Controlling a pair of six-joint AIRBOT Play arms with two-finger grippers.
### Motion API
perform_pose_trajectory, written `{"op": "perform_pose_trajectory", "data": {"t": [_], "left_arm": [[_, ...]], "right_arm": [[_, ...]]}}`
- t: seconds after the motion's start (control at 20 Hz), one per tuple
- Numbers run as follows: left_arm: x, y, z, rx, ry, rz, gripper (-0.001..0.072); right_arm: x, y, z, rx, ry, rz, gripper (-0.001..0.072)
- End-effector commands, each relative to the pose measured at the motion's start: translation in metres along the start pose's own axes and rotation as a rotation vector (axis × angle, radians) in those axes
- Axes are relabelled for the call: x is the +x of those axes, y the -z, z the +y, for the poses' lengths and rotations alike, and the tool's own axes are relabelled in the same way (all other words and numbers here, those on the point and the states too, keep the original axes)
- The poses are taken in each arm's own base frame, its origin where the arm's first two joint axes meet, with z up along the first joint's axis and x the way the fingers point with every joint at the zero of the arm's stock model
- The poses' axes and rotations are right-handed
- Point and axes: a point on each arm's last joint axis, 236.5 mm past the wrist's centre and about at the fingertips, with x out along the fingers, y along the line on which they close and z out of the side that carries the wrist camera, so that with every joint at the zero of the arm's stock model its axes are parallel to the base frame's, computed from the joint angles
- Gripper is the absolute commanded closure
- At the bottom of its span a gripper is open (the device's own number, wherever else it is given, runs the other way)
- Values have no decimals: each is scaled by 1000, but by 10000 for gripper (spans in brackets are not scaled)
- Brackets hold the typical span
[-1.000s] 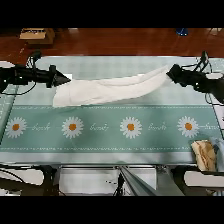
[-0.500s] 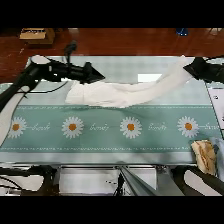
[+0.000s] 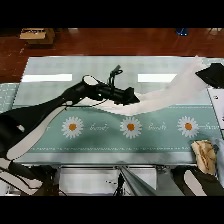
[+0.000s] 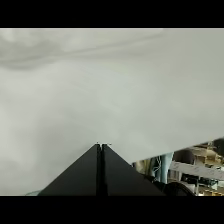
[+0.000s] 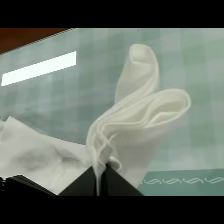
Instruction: Fold the shirts.
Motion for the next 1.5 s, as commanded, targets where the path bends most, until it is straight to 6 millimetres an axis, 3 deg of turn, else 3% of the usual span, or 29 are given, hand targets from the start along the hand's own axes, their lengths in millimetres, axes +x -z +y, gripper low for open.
{"op": "perform_pose_trajectory", "data": {"t": [0.0,0.2,0.3,0.4,0.5,0.6,0.65,0.7,0.75,0.85,1.0,1.1,1.2,1.45], "left_arm": [[43,37,-10,-73,57,74,679],[87,91,-15,-118,77,169,679],[89,82,-15,-135,117,143,679],[66,44,-10,-132,130,66,681],[13,-16,-11,-85,150,-61,682],[-67,-79,-20,-32,170,-228,682],[-116,-107,-28,-9,183,-321,682],[-163,-127,-37,17,193,-404,682],[-214,-141,-48,52,201,-489,682],[-302,-151,-70,126,208,-626,682],[-402,-133,-103,245,194,-767,681],[-443,-112,-124,319,175,-819,681],[-461,-90,-142,380,166,-826,681],[-452,-51,-180,496,155,-770,681]], "right_arm": [[-22,6,9,-11,9,-14,693],[-24,5,12,-1,0,-22,693],[-24,5,14,1,-7,-23,693],[-24,5,14,5,-10,-22,693],[-24,6,20,15,-35,-19,693],[-22,10,35,12,-81,-4,693],[-20,12,42,-4,-97,3,693],[-17,15,51,-24,-109,7,693],[-13,16,59,-37,-120,6,693],[4,15,76,-57,-140,-1,693],[48,22,114,-68,-212,14,693],[84,33,147,-85,-268,20,693],[124,56,180,-83,-310,36,693],[217,146,242,-16,-368,88,693]]}}
